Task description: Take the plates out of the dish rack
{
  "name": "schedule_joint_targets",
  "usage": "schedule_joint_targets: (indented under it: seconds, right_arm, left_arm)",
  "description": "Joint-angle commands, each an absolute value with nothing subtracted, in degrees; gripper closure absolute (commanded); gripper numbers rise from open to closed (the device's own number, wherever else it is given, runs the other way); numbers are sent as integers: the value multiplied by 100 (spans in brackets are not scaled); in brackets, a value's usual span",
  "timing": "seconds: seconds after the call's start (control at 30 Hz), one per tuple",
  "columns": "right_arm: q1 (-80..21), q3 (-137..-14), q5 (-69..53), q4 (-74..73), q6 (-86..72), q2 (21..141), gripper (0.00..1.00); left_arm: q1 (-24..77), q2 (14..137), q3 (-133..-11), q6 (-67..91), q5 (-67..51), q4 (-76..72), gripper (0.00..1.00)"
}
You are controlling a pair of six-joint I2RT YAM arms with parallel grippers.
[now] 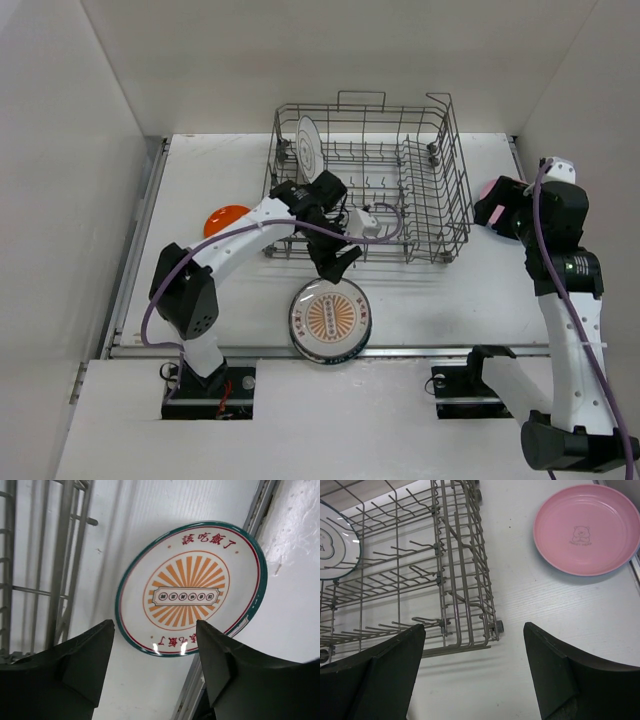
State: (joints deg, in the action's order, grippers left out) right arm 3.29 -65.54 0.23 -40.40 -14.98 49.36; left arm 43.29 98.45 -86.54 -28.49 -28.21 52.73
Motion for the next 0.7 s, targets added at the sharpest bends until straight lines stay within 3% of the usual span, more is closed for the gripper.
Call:
schedule_joint_targets:
  seconds: [0.0,0.1,0.4,0.67]
  right_arm:
    - [290,-6548,97,-3929,-1529,4860,15]
    - [290,-6495,97,-3876,-1529,4860,15]
    - [290,-6442,-18,-3657,-1529,5132,15]
    - [290,-6653,-175,-3243,-1477,5948,15]
  left_arm:
    - [4324,9432,-9114,-2813,-2856,5432,36]
    - [4324,9186,-9324,-2576,-2795,5195,29]
    - [4053,9368,-10484,-1241,-2207,5116,22]
    - [3481,10133,-11662,-238,-152,4615,8]
